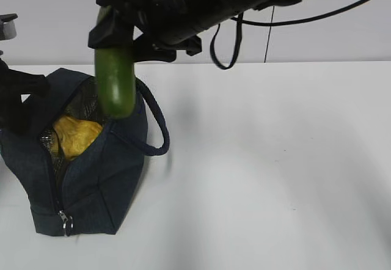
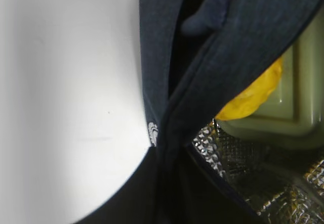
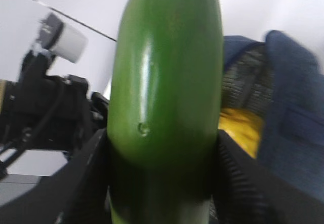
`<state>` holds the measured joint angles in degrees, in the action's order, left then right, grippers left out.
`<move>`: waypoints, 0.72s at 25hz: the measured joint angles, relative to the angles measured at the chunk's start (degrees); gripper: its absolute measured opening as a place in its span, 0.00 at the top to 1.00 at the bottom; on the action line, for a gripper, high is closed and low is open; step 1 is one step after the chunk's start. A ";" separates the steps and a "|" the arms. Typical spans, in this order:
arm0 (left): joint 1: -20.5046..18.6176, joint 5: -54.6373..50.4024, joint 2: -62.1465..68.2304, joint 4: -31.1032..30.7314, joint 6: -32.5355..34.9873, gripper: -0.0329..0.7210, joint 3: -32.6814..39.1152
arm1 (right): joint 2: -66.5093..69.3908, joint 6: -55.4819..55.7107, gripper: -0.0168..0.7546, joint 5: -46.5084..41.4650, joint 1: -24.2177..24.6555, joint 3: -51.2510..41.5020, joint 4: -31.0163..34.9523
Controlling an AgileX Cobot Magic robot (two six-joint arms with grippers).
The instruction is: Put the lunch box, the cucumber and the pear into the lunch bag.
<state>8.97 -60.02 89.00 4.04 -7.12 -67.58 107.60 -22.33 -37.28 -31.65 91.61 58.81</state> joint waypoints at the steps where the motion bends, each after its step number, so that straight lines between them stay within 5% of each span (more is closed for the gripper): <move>1: 0.00 0.05 0.00 0.00 0.00 0.96 0.00 | 0.66 -2.47 0.44 0.00 0.00 0.00 2.47; 5: 0.00 0.10 0.00 0.00 0.00 0.96 0.00 | 4.24 -11.48 0.44 0.00 0.00 0.00 14.46; 18: 0.00 0.34 0.00 0.02 0.00 0.96 0.00 | 10.02 -15.72 0.44 -0.09 -2.45 2.55 18.11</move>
<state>8.97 -59.68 89.00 4.06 -7.12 -67.58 117.62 -38.06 -37.37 -34.10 94.16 76.92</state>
